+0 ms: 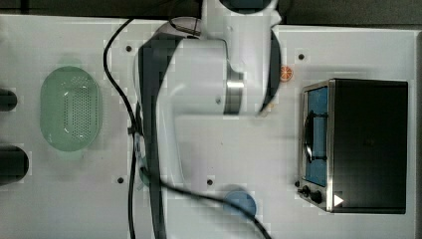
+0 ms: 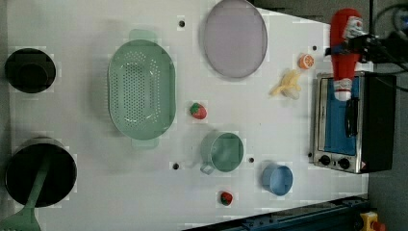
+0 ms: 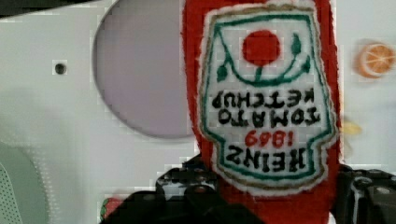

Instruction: Pick ketchup from plate and place it on table.

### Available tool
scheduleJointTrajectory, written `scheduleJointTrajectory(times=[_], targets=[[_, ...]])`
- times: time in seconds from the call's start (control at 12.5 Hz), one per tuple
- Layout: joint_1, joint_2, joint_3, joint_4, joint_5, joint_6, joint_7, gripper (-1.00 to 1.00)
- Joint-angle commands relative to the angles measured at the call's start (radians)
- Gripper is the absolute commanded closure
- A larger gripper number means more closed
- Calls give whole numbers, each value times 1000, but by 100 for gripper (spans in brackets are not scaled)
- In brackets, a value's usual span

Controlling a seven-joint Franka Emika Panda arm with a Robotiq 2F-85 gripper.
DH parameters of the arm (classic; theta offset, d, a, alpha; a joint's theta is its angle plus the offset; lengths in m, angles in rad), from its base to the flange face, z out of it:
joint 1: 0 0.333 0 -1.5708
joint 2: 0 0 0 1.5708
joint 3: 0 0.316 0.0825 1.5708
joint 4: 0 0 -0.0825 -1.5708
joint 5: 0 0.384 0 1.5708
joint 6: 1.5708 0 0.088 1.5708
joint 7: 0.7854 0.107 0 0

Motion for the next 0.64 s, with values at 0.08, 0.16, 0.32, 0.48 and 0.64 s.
scheduleJointTrajectory(times=[0.08, 0.16, 0.32, 0.48, 0.64], targets=[[-38, -34, -19, -155, 6, -12, 33, -24], [-38, -62, -28, -210, 6, 4, 33, -24], [-38, -104, -42, -321, 6, 58, 33, -24], [-38, -117, -49, -430, 6, 144, 33, -24], [-38, -107, -50, -529, 6, 260, 33, -24]])
